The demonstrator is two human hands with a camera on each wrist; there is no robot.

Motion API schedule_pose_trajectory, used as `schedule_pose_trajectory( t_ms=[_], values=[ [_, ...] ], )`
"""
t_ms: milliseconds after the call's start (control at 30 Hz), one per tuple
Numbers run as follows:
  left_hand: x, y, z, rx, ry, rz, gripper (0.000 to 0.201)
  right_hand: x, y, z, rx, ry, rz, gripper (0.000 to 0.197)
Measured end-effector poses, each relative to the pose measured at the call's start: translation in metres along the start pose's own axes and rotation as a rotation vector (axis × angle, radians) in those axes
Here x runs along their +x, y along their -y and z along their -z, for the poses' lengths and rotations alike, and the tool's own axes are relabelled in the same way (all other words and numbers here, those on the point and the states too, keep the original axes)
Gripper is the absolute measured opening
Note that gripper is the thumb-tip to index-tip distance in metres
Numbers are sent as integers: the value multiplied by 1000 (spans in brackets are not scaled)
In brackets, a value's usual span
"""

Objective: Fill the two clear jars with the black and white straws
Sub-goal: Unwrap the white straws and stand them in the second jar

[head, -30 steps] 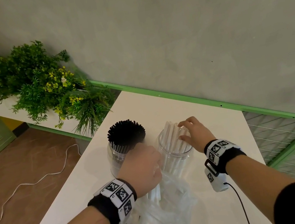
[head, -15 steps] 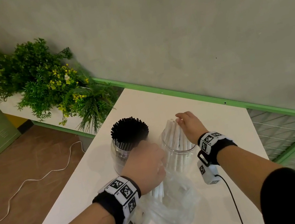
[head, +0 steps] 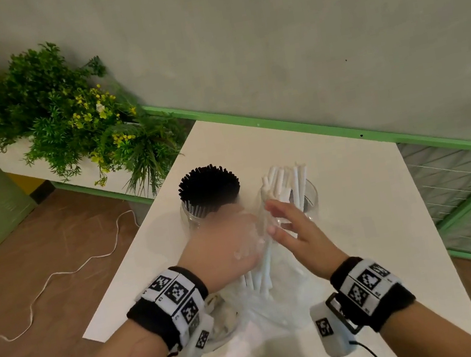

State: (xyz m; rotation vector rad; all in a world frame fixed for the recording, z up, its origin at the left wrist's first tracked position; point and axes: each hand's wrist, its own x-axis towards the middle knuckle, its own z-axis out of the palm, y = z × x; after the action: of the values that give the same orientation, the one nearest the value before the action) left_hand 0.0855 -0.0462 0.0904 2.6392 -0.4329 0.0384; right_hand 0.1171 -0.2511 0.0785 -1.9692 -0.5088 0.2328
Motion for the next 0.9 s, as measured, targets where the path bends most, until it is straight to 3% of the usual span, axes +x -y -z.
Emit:
schedule_pose_trajectory(
  t_ms=[133,200,267,433,633,800,900],
  values=[
    [-2,3,-7,-82,-65,-7,46,-4,-10,-9,115,119,-126,102],
    [-3,2,-8,-107,-82,-8,43,-4,-14,-12,93,153,-140,107],
    [-4,1,-8,-101,-88,0,42,-4,-17,-17,115,118,-154,97],
    [-7,0,-11,-84,-124,-6,42,-14,-8,-31,194,-30,-67,45],
    [-11,-1,-11,-58,-124,-9,50,-17,-5,-46,190,-159,-80,29],
    [-10,-3,-9,-68,-140,39,30,-18,-5,-52,138,-223,-48,16],
    [-8,-6,-12,-67,-215,25,21,-19,-3,-51,91,-263,-22,18]
  ],
)
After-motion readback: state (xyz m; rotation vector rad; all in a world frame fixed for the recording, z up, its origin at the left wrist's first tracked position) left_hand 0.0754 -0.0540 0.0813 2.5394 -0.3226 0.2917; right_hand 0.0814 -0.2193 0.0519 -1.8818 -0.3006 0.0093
